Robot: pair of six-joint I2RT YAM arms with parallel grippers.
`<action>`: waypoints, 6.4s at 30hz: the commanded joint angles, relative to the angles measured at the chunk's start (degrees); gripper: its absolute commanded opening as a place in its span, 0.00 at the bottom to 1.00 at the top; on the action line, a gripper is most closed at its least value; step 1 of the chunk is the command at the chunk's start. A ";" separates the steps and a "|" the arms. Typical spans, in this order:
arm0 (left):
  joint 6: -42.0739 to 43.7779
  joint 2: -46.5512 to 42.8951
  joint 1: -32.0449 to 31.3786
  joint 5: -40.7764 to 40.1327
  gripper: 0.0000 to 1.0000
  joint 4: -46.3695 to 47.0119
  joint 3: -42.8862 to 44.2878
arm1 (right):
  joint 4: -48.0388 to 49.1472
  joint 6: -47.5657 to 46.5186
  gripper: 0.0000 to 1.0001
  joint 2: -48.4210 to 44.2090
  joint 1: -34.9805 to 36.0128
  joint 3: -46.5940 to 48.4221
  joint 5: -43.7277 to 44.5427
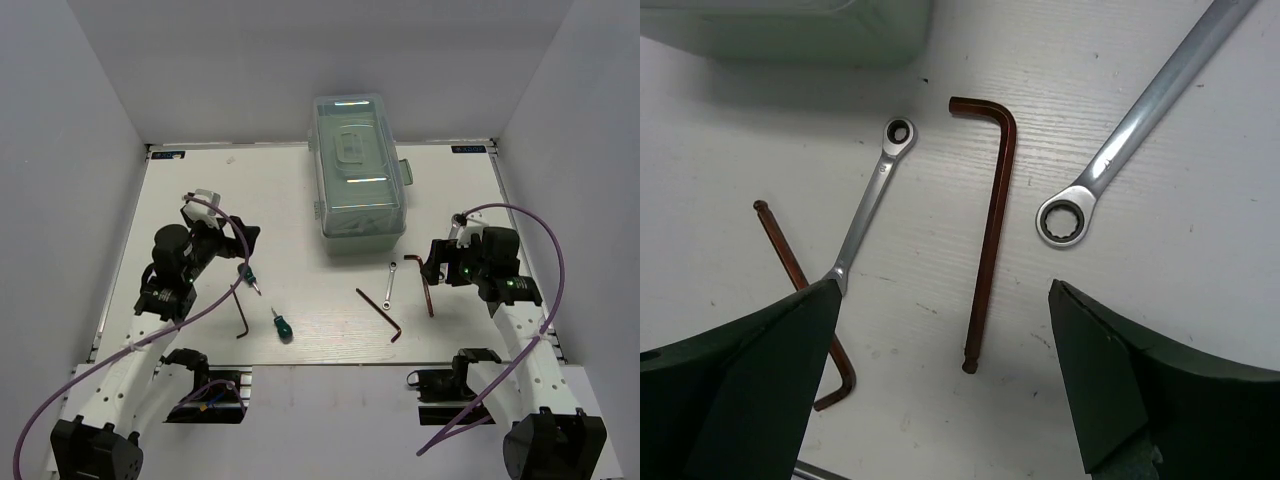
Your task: Sort the tools into containers
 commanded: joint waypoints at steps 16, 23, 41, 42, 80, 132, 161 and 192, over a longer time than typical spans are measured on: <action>-1.64 0.54 0.21 4.60 0.59 1.28 1.45 | 4.04 -11.21 0.24 3.14 -0.05 6.27 -12.80; -2.25 4.95 0.21 9.17 0.49 1.29 2.07 | -12.20 -7.16 0.31 37.10 4.78 49.43 -18.37; -4.54 12.77 0.21 19.72 0.64 7.43 1.54 | 11.08 11.12 0.70 63.09 16.30 77.58 -13.01; -4.54 12.77 0.21 19.72 0.68 8.13 1.54 | 11.17 11.56 0.70 64.75 16.47 78.11 -13.01; -27.47 49.75 -0.41 25.78 0.83 47.16 16.90 | 4.58 27.21 0.66 74.70 26.49 82.16 8.88; -20.45 71.56 -9.46 24.12 0.53 20.01 58.40 | 10.29 38.11 0.44 70.13 20.96 83.04 -8.44; -17.72 77.81 -13.77 11.11 0.61 5.78 69.91 | 2.32 29.17 0.74 67.06 18.94 86.73 3.98; -17.72 85.01 -16.84 0.38 0.00 -14.79 91.54 | 12.05 22.72 0.70 63.70 -4.44 51.66 -14.14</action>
